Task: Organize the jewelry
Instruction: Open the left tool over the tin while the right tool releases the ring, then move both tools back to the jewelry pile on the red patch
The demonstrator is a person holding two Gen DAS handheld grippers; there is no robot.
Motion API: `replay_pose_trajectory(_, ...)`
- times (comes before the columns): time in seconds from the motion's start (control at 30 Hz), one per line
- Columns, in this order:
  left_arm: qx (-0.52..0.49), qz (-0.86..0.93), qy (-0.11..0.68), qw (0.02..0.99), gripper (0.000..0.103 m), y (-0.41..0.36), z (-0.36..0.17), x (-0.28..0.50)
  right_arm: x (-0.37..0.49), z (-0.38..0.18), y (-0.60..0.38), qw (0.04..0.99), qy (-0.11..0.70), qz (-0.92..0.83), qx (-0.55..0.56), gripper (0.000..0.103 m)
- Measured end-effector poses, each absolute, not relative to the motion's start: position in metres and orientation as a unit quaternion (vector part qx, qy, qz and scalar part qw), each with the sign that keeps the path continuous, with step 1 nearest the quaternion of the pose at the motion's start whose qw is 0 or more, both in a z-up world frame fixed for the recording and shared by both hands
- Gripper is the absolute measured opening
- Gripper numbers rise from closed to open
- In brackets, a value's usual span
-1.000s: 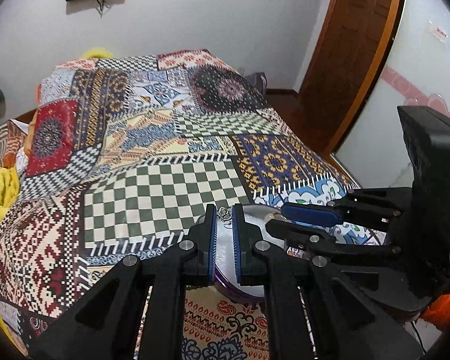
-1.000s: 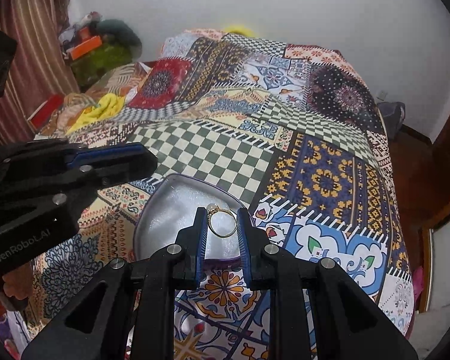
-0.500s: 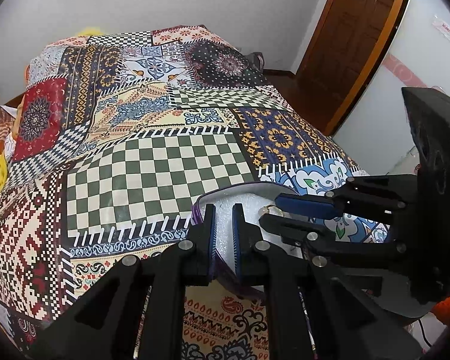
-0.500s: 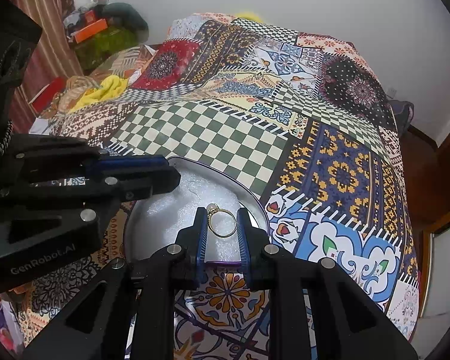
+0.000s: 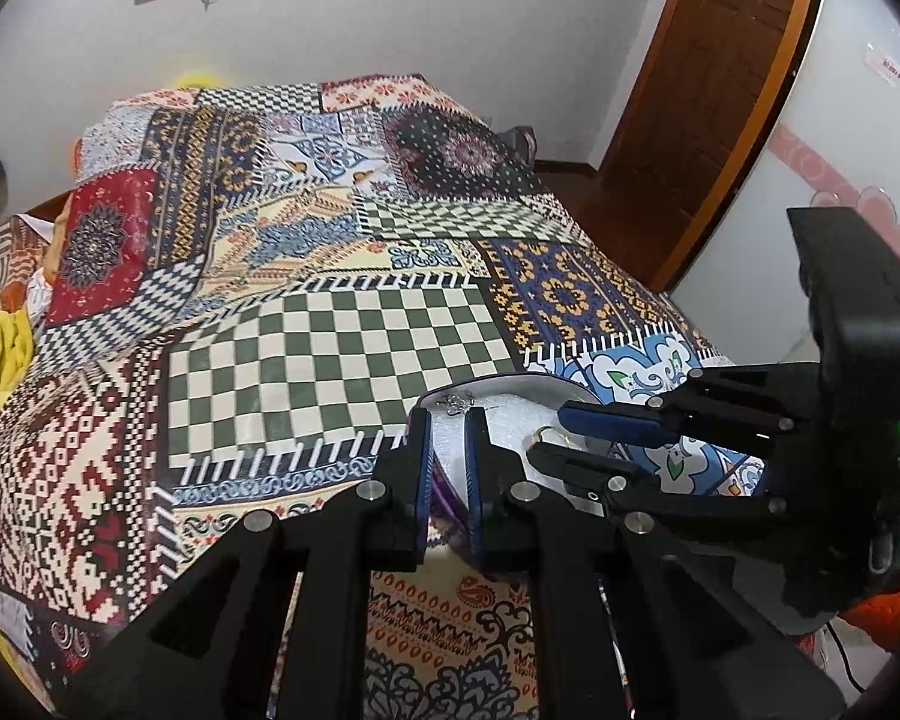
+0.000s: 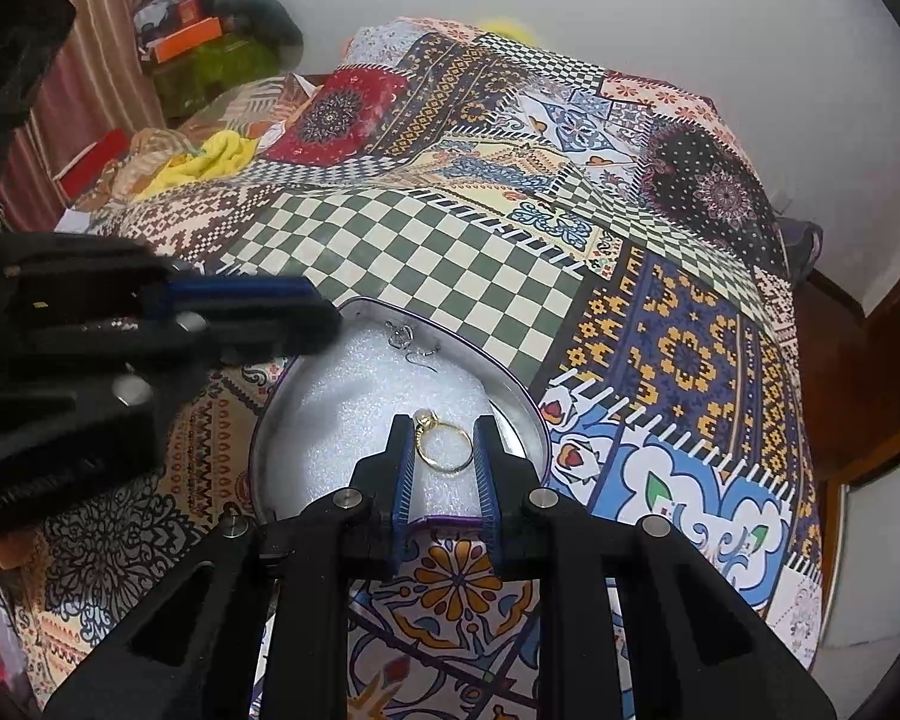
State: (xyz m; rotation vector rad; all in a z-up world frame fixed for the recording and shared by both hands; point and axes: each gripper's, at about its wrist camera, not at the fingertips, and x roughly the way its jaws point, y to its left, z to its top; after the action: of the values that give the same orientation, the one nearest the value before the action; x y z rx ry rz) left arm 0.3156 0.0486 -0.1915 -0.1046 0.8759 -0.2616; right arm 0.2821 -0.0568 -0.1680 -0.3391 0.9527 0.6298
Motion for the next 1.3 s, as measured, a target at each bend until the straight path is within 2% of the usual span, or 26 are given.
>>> replay_pose_trajectory(0.13, -0.050, -0.121, 0.416, 0.900, 0.009, 0.051, -0.183, 0.304, 0.278, -0.162, -0.059, 0.830, 0.445, 0.297, -0.156, 0.026)
replay_pose_trajectory(0.57, -0.030, -0.096, 0.402, 0.910, 0.009, 0.050, -0.158, 0.258, 0.247, -0.120, -0.076, 0.854, 0.418, 0.282, -0.133, 0.026)
replay_pose_trajectory(0.87, -0.031, -0.077, 0.397, 0.914, 0.020, 0.055, -0.142, 0.212, 0.206, -0.090, -0.090, 0.869, 0.391, 0.276, -0.126, 0.026)
replay_pose_trajectory(0.97, -0.027, -0.073, 0.397, 0.914, 0.027, 0.054, -0.140, 0.196, 0.189, -0.084, -0.096, 0.874, 0.384, 0.273, -0.120, 0.026)
replay_pose_trajectory(1.2, -0.015, -0.076, 0.411, 0.909, 0.028, 0.048, -0.147, 0.166, 0.165, -0.088, -0.109, 0.875, 0.394, 0.264, -0.100, 0.028)
replay_pose_trajectory(1.3, -0.017, -0.075, 0.421, 0.904, 0.028, 0.048, -0.155, 0.160, 0.156, -0.094, -0.113, 0.876, 0.398, 0.255, -0.098, 0.035)
